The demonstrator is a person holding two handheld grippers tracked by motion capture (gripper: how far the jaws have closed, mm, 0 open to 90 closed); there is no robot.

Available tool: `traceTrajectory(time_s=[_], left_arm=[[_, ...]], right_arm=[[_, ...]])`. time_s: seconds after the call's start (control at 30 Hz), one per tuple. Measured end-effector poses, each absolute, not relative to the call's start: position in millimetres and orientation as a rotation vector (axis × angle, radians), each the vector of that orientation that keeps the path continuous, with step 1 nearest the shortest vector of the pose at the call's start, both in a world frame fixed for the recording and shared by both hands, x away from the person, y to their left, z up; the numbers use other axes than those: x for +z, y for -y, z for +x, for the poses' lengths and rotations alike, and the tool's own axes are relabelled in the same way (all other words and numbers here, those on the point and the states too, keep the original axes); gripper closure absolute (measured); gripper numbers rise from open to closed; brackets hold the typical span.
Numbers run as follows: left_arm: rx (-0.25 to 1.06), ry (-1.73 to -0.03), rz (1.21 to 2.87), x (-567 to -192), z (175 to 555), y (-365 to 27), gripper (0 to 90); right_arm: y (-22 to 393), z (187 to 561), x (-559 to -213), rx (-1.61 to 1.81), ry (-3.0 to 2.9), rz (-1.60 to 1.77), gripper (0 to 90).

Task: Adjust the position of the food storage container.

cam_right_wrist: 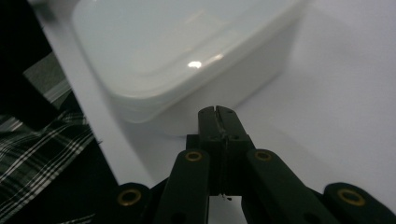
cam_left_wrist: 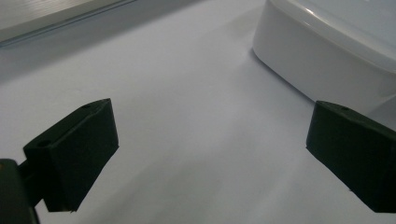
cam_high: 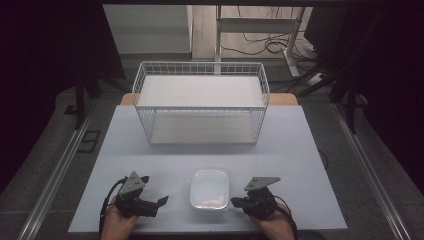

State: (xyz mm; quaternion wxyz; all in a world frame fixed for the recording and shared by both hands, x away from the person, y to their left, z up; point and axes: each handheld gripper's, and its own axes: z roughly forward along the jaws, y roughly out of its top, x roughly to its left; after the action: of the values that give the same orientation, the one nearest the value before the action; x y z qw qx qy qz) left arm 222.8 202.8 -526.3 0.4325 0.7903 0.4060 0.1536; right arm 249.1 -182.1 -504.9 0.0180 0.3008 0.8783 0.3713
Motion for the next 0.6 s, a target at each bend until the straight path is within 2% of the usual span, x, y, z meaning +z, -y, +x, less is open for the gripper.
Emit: traceTrajectory(time_s=[0.2,0.37,0.47,0.5,0.57,0.6], left_arm=[[0.392,-1.056,1.945,-525,223,-211,2.1],[0.382,-1.098,1.959,-523,219,-216,2.1],[0.336,-1.102,1.932,-520,213,-219,3.5],[0.310,-1.097,1.926,-519,210,-218,17.6],[0.274,-1.062,1.956,-518,202,-212,35.5],[0.250,-1.044,1.980,-518,199,-207,35.5]], right_arm=[[159,242,-508,1.179,-2.774,0.883,89.3],[117,242,-515,1.149,-2.841,0.750,89.3],[118,244,-513,1.136,-2.831,0.750,89.3],[131,252,-510,1.120,-2.787,0.805,89.3],[144,262,-508,1.101,-2.732,0.878,89.3],[144,262,-508,1.101,-2.732,0.878,89.3]])
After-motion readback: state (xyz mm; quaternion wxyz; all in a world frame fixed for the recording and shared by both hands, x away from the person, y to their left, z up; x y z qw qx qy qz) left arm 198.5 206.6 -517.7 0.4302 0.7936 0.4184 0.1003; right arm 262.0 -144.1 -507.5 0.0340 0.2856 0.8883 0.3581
